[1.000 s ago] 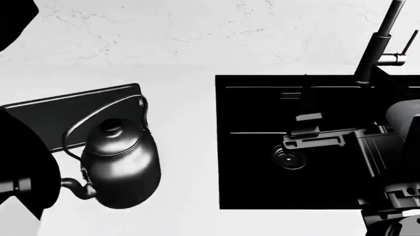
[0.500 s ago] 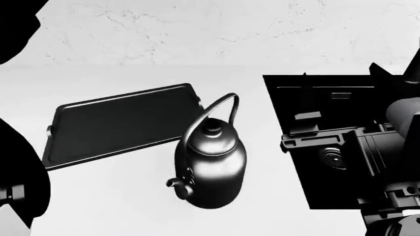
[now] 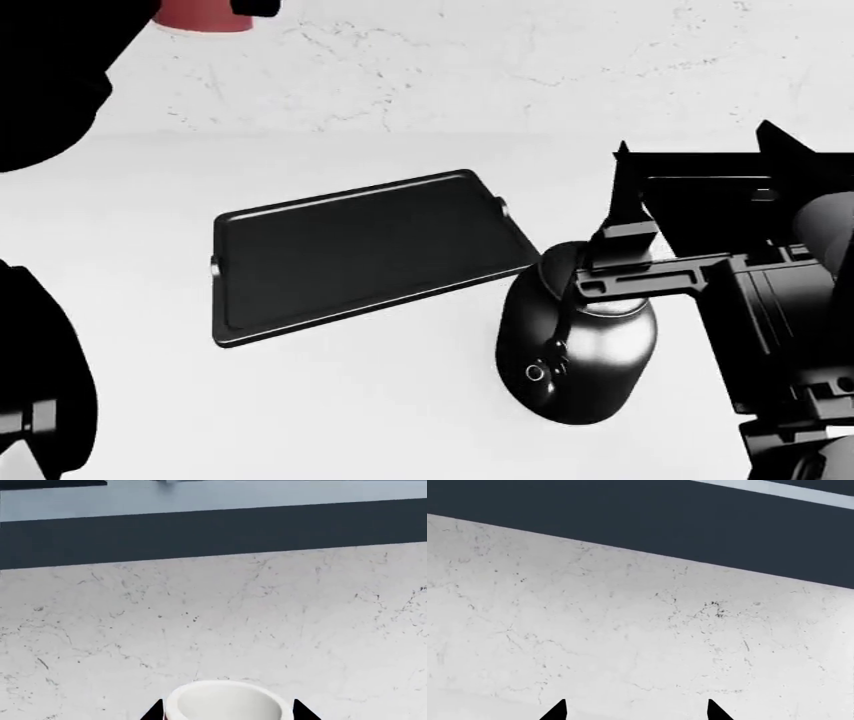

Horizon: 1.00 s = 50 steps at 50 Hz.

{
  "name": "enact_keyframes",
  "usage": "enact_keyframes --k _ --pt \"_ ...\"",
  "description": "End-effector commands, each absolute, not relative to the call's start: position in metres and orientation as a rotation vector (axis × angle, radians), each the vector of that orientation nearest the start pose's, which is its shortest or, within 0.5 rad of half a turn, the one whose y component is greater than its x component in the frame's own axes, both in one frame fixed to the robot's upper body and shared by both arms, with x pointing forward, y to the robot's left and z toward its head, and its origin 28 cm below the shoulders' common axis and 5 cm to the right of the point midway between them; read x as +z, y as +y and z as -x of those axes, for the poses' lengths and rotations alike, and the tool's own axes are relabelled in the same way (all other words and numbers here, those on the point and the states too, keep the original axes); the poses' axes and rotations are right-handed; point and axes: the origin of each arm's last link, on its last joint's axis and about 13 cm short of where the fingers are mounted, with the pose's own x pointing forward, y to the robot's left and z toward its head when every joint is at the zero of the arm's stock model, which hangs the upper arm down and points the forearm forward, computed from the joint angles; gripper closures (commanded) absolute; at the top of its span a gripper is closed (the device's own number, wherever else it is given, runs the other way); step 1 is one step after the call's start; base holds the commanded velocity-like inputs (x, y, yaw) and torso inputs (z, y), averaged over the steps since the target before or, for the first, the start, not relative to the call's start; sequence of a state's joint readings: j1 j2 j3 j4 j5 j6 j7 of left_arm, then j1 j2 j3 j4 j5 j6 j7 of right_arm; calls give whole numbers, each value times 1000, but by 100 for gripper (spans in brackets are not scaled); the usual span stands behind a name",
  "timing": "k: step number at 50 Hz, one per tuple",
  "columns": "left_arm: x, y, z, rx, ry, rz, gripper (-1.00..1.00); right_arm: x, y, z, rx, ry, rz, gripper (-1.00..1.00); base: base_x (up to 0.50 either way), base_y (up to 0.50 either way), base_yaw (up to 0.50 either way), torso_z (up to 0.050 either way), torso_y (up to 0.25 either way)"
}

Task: Pick the kettle from the counter and place it on the tray. Then pick the mug from the cabinet and place it on the tray. Then close the cabinet doors.

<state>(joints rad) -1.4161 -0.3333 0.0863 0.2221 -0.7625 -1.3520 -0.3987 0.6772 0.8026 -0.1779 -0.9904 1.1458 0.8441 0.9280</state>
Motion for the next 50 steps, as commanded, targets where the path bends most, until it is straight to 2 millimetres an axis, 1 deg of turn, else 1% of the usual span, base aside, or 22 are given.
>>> enact_keyframes --k 1,8,16,20,25,28,38,42,50 --pt "355 234 -310 -62 -166 -45 100 261 -122 -171 10 -392 173 -100 0 0 0 0 0" --pt "319 230 -341 -38 -85 -46 100 277 -123 -163 -3 -419 198 -100 0 0 0 0 0" --pt "278 227 -379 14 13 -55 100 283 -125 -161 -12 -430 197 -100 0 0 0 0 0" --pt "265 228 -393 38 52 -47 100 283 -125 -162 -13 -429 195 -100 0 0 0 0 0" --pt "255 230 -407 80 89 -29 100 283 -124 -162 -11 -431 194 -100 0 0 0 0 0" --pt "247 232 -412 103 119 -22 100 282 -124 -162 -10 -430 193 -100 0 0 0 0 3" --pt "212 237 -424 155 221 -11 100 276 -124 -167 -8 -416 186 -100 0 0 0 0 0" --pt "203 242 -424 165 247 -11 100 274 -125 -168 -9 -411 184 -100 0 0 0 0 0" --pt "189 248 -417 134 290 -27 100 272 -124 -169 -6 -406 184 -100 0 0 0 0 1"
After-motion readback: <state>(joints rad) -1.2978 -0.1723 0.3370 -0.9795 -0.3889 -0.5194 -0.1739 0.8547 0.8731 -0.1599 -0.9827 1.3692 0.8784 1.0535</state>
